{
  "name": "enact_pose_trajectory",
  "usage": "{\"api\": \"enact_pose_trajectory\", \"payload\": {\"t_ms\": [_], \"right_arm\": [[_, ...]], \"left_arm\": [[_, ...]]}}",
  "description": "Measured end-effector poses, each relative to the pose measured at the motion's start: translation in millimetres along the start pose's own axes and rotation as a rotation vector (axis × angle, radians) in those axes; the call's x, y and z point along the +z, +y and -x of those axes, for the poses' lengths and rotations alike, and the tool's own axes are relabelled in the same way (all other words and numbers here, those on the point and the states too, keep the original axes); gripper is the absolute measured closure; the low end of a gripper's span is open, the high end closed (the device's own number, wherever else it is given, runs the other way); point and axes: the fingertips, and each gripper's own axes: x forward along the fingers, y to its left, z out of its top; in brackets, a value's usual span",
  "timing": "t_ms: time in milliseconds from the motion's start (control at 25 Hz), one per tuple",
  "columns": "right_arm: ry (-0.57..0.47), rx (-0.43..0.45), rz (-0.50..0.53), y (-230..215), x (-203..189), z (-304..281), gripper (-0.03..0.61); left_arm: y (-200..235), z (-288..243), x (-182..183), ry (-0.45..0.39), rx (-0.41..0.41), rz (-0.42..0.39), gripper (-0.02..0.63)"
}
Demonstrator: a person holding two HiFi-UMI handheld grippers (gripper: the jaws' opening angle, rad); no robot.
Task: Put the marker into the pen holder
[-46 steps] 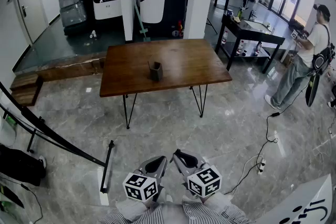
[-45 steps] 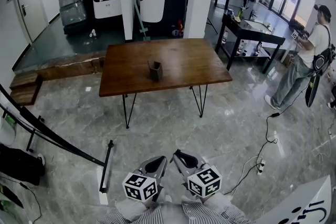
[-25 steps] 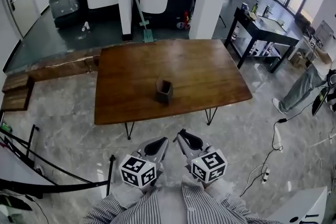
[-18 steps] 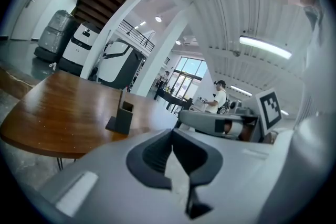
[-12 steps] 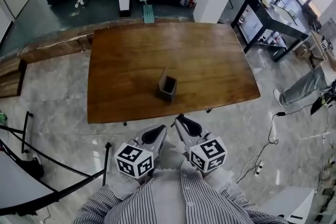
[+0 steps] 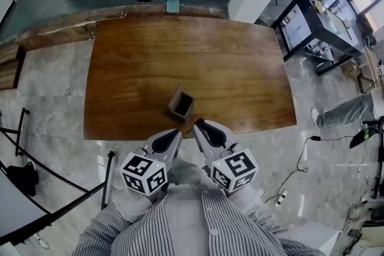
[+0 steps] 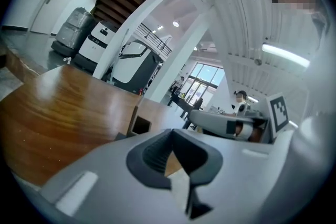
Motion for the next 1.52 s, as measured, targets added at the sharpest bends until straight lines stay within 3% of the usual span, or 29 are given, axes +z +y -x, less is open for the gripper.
{"api": "enact_pose_trajectory", "payload": {"t_ms": [400,720,1040,1520], "right_arm": [[0.036,0.053,0.012,-27,5,-25,0.534],[0.033,0.072,0.039,-30,26,-41,0.534],[0.052,0.084,0.058,-33,22,-67,0.534],[0.208,0.08,0.017,-35,-51,-102,0.534]], "left_arm": [[17,-19,2,-0.013,0.071,0.061,0.606],[30,-20,2,-0.004,0.09,0.082,0.606],[41,-23,-2,-0.022,0.099,0.128,0.606],[62,-27,-14,-0.027,0.117,0.163,0.606]]}}
